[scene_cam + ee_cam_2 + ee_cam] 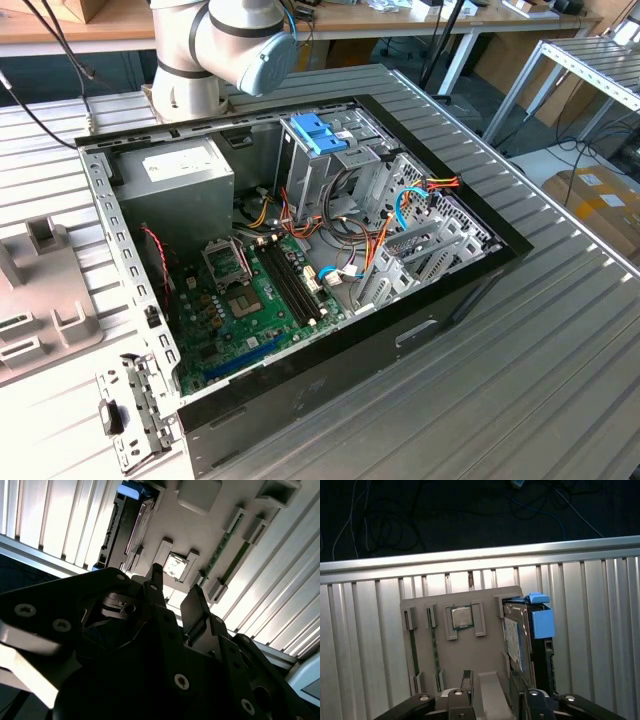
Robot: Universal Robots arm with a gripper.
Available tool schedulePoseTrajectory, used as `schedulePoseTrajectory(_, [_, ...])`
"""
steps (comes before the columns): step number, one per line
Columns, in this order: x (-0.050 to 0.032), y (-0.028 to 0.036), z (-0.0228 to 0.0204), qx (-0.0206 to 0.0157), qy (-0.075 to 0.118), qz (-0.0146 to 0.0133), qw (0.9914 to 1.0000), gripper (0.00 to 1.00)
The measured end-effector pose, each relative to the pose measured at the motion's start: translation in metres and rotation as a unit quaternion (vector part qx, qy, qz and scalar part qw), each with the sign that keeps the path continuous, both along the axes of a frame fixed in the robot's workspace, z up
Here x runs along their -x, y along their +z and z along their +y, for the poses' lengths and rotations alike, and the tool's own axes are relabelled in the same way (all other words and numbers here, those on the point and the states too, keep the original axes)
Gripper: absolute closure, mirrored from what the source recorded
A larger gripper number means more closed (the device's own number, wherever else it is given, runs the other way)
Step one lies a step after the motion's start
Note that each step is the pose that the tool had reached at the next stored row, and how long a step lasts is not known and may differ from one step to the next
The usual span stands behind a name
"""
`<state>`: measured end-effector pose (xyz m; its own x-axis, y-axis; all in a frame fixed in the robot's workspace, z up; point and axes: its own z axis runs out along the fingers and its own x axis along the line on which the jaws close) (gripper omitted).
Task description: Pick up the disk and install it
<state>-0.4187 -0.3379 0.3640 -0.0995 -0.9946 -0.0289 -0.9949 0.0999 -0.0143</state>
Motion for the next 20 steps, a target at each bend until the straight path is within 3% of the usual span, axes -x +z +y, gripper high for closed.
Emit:
schedulePoseTrajectory(3, [0.0005, -0.0041, 0.0005, 0.0000, 0.000, 0.0000, 1.00000, 0.58])
schedulePoseTrajectory(20, [0.0025, -0.0090, 0.0006, 0.0000, 0.000, 0.0000, 1.00000, 0.58])
